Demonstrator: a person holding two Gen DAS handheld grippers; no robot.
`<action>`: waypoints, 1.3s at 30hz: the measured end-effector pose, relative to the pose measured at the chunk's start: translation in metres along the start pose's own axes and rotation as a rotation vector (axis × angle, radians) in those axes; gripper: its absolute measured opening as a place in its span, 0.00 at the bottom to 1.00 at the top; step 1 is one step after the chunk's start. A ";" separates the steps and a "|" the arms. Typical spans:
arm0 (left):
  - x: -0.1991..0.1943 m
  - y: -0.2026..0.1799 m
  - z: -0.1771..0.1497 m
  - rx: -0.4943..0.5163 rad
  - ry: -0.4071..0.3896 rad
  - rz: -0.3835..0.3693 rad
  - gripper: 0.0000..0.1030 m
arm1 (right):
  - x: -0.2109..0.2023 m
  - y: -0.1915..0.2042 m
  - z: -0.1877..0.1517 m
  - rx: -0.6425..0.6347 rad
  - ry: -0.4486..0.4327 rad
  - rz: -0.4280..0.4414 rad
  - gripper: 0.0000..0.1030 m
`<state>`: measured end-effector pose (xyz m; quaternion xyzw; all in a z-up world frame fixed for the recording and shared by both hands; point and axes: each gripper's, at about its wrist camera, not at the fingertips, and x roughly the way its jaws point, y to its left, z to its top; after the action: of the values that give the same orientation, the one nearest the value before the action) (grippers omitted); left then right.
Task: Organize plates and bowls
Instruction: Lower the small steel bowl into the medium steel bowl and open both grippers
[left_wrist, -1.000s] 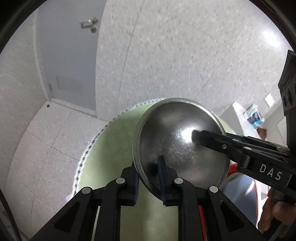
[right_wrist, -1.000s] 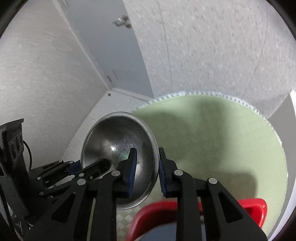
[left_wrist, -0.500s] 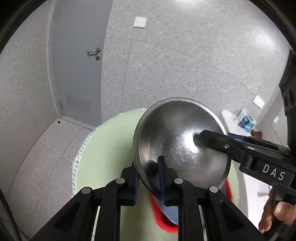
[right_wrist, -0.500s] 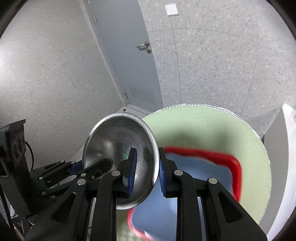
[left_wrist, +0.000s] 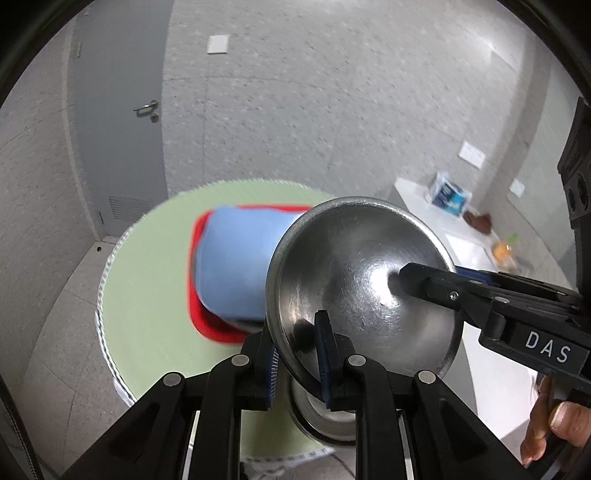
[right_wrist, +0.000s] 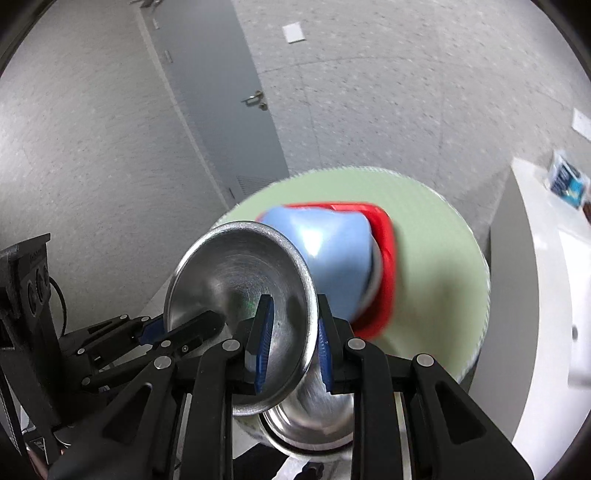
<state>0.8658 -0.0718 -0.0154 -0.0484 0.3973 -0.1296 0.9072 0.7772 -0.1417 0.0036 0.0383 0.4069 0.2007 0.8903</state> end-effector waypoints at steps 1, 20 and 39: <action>0.003 -0.006 -0.002 0.011 0.010 -0.002 0.14 | -0.002 -0.004 -0.007 0.009 0.004 -0.006 0.21; 0.094 -0.040 0.014 0.107 0.144 0.026 0.14 | 0.034 -0.051 -0.082 0.155 0.097 -0.067 0.21; 0.147 -0.060 0.001 0.146 0.156 0.041 0.16 | 0.049 -0.047 -0.105 0.085 0.084 -0.205 0.24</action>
<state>0.9503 -0.1698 -0.1069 0.0361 0.4571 -0.1432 0.8771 0.7436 -0.1756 -0.1126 0.0258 0.4538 0.0927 0.8859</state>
